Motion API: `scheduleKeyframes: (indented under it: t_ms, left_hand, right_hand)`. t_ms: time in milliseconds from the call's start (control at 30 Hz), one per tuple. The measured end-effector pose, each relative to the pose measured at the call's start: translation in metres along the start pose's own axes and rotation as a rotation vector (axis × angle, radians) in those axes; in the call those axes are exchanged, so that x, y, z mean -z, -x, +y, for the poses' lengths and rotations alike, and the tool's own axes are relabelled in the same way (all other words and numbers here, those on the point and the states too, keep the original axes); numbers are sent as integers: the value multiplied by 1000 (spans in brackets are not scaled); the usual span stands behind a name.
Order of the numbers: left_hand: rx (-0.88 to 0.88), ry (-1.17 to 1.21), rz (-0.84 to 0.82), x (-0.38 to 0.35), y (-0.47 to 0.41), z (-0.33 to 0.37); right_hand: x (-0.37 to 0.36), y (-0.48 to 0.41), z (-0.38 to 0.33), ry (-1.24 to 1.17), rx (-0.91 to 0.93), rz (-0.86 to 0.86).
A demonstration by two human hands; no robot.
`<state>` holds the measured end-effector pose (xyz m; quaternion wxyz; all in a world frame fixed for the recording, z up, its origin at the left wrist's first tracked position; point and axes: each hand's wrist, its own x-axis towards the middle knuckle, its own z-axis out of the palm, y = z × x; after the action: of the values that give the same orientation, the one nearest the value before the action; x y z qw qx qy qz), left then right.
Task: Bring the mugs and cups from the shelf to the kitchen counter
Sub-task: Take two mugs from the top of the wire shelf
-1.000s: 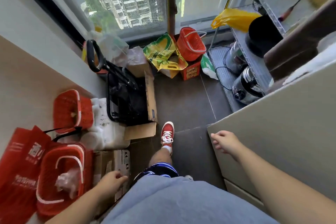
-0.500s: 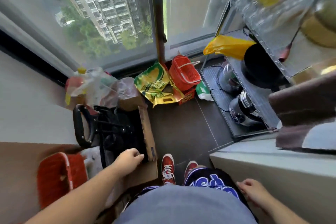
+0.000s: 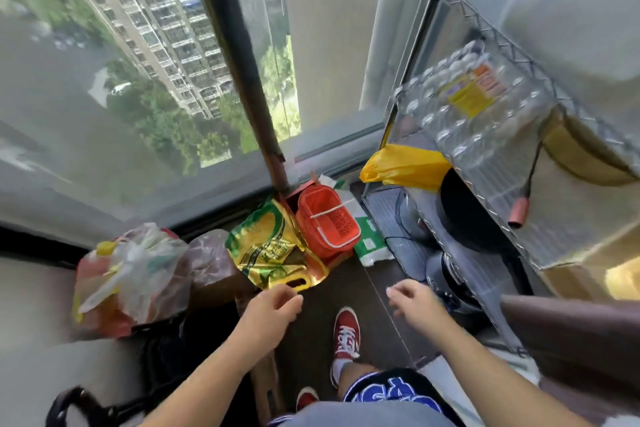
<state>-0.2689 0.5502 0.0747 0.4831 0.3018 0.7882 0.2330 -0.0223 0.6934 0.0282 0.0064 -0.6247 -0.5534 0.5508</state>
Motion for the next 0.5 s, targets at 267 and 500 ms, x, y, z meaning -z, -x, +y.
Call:
scheduleKeyframes:
  t_ms: [267, 500]
  left_hand:
    - [-450, 57, 122, 35, -50, 196]
    - [-822, 112, 142, 66, -46, 336]
  right_hand:
    - [93, -20, -184, -163, 472, 112]
    - [170, 27, -270, -293, 743, 288]
